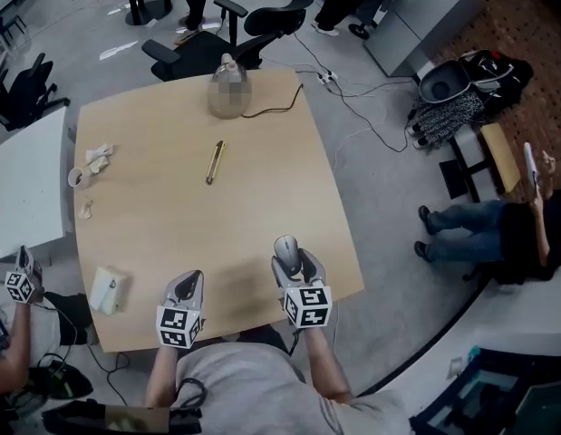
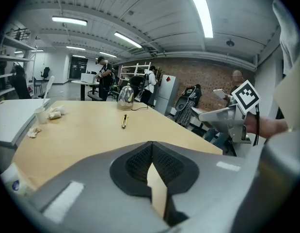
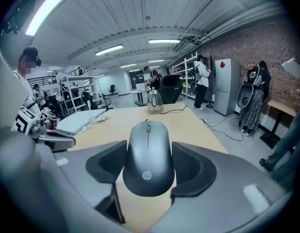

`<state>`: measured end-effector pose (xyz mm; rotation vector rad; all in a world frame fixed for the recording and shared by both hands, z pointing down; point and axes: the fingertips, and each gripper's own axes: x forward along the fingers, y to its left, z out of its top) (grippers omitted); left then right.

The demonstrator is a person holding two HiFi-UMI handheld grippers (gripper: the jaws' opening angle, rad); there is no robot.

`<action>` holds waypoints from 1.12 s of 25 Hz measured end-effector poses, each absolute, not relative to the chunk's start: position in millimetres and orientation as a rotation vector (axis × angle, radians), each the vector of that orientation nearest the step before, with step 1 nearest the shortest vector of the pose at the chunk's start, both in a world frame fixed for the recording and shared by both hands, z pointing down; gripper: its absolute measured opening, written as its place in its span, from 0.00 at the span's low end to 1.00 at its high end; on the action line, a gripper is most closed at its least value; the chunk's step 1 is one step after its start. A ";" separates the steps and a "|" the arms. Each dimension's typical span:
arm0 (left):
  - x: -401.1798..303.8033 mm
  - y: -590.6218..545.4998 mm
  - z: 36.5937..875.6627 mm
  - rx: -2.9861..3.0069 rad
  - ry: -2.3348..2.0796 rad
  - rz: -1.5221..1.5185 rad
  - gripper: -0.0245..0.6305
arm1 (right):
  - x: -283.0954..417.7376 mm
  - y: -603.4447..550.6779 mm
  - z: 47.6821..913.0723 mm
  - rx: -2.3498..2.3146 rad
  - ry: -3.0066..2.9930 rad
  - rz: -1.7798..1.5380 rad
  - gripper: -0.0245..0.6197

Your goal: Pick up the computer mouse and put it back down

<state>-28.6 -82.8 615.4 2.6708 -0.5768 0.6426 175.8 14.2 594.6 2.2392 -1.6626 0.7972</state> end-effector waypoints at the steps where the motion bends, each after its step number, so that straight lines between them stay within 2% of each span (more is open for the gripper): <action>1: -24.7 -80.1 615.7 2.670 -0.577 0.645 0.07 | 184.4 15.8 598.0 2.241 -1.653 0.801 0.50; 10: -3.9 -66.9 622.1 2.651 -0.601 0.704 0.07 | 254.7 7.1 634.1 2.224 -1.594 0.835 0.50; 28: 40.0 -63.9 639.2 2.577 -0.696 0.766 0.07 | 327.9 -27.8 705.1 2.080 -1.596 0.897 0.50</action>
